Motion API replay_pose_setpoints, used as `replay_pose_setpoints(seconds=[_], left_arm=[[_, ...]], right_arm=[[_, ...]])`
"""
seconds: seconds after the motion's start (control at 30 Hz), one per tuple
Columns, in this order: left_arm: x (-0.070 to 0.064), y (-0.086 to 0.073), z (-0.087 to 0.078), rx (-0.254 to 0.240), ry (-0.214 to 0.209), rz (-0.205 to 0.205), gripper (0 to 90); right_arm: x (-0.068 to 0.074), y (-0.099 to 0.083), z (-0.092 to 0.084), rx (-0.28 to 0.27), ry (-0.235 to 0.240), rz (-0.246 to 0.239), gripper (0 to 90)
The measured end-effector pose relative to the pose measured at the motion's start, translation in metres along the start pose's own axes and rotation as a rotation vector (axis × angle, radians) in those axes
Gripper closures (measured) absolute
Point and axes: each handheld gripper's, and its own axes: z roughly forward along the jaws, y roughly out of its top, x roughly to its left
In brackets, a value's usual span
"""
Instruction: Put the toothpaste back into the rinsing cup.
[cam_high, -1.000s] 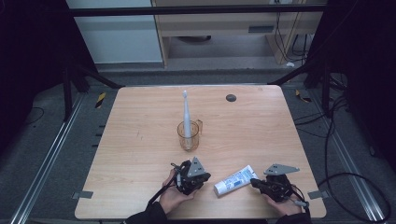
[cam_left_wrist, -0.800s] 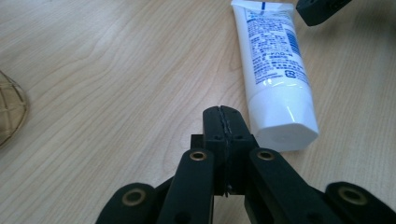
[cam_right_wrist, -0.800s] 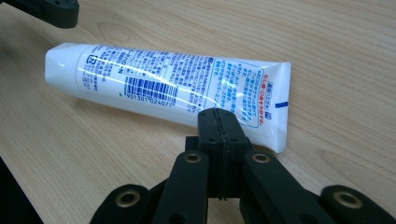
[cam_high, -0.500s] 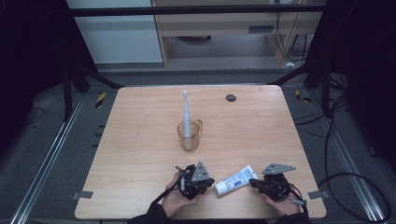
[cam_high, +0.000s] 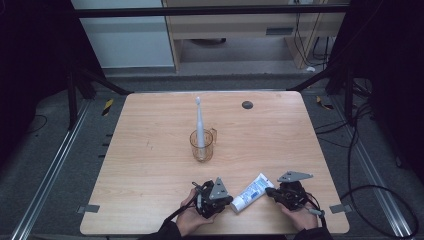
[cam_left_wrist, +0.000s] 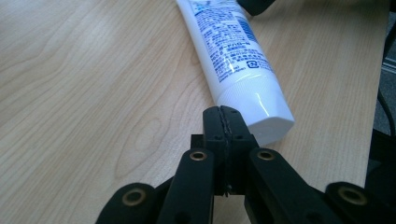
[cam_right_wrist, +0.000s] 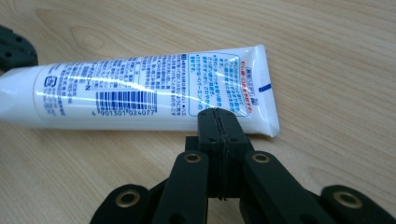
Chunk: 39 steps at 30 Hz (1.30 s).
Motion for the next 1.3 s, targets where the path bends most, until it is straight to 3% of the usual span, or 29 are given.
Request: replay_pose_setpoints(seconds=[0.43,1.0,1.3], left_arm=[[-0.01,0.0,0.006,0.007,-0.018,0.013,89.7],[-0.016,0.001,0.012,0.019,-0.034,0.019,89.7],[-0.009,-0.001,0.006,0.02,-0.018,0.01,89.7]], right_arm=[[0.002,0.013,0.012,-0.004,-0.012,-0.011,90.0],[0.004,0.024,0.024,-0.005,0.002,0.009,90.0],[0.009,0.035,0.035,-0.004,0.015,0.007,90.0]])
